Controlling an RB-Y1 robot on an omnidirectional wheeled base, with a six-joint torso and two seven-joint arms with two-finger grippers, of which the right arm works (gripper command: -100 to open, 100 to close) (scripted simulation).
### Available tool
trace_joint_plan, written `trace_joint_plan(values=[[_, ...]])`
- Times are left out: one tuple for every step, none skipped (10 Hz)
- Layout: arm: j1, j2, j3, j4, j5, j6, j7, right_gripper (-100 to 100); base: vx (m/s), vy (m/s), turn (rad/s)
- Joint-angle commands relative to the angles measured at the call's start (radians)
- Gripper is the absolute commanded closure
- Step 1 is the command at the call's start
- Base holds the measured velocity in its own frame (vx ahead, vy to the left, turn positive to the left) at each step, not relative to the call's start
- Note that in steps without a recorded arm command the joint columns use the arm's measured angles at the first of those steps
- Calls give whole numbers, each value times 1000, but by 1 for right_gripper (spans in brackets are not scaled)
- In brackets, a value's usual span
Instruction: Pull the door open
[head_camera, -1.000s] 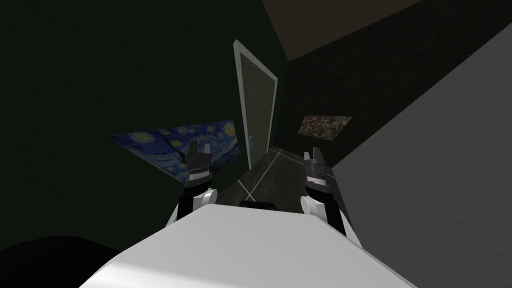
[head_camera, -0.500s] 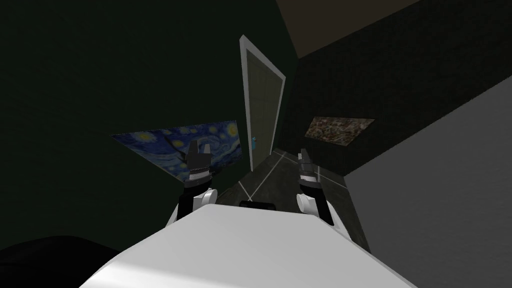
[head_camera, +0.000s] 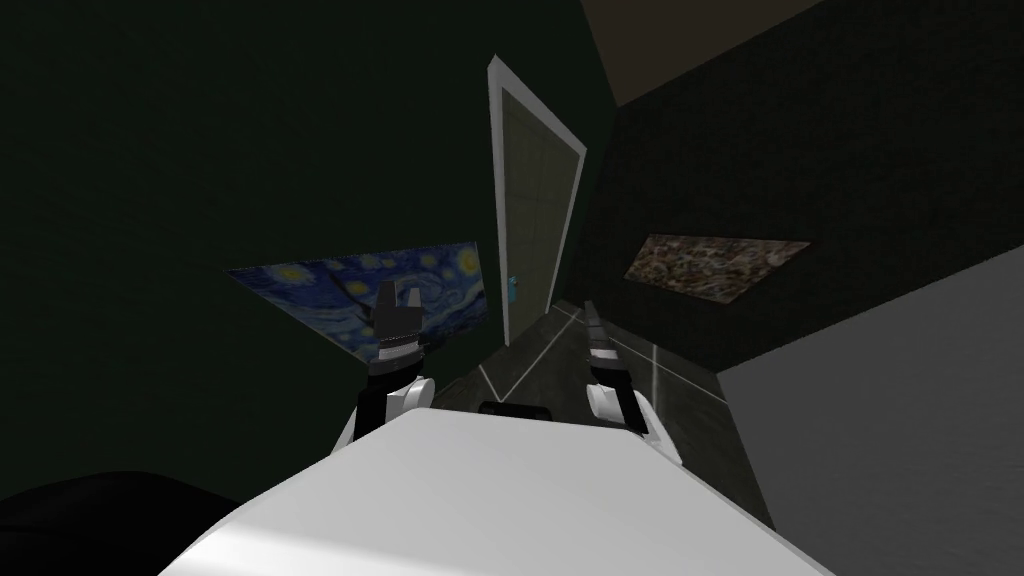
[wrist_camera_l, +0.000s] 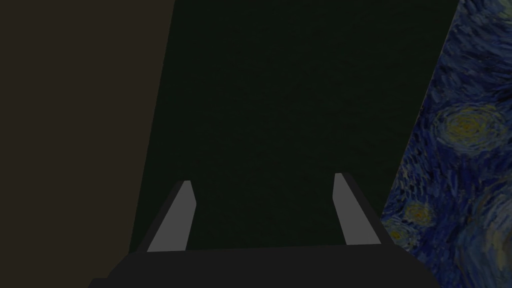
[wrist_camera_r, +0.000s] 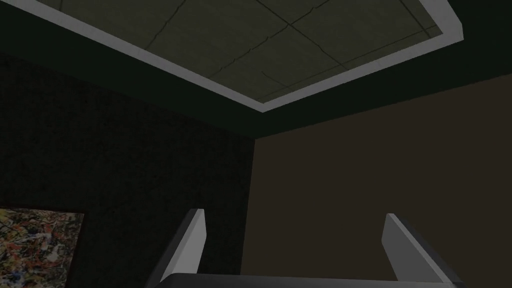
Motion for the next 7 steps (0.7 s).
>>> trace_joint_plan(values=[[-28,-6,13,47,36,11,43,-100,146,-86,181],[-39,-9,17,67,49,13,59,-100,137,-87,195],[-50,-11,22,88,63,15,75,-100,104,-58,143],[-61,-14,26,108,76,17,91,-100,79,-47,113],[-72,-16,31,129,90,19,107,-100,79,-52,116],[-83,-19,36,150,104,21,124,-100,89,-49,131],[-95,-21,40,171,118,23,140,-100,91,-52,151]])
